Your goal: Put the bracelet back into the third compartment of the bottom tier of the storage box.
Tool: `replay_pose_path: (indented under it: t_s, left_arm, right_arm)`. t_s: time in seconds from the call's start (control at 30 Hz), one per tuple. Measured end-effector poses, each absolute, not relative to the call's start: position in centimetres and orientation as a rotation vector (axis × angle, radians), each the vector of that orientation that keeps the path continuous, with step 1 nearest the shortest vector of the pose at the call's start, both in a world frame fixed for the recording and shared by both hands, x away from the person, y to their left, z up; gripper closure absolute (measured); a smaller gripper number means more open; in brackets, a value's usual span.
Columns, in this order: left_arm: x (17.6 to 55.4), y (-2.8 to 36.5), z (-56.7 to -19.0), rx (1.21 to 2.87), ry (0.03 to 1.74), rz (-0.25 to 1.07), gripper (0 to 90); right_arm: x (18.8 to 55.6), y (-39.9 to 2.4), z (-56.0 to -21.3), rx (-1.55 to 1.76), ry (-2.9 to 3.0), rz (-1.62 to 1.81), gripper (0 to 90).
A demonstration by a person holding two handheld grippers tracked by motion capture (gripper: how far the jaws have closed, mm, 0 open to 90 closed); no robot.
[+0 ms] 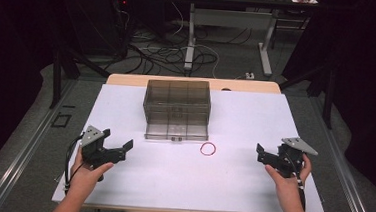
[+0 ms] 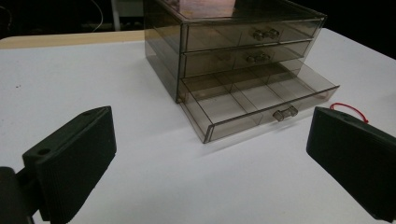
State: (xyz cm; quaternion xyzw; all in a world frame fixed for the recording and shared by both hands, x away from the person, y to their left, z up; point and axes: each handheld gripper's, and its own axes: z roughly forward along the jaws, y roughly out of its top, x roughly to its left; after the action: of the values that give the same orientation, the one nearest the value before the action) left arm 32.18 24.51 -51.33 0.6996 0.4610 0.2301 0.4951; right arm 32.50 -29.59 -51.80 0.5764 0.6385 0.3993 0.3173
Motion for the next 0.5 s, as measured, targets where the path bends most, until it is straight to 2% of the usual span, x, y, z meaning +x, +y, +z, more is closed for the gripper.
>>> replay_pose_path:
  t_s: [0.5]
  left_arm:
    - [31.98, 23.92, -51.03, 1.713, 1.106, 0.557, 1.6]
  right_arm:
    - [32.62, -28.63, -52.25, 1.473, 1.738, 1.049, 2.6]
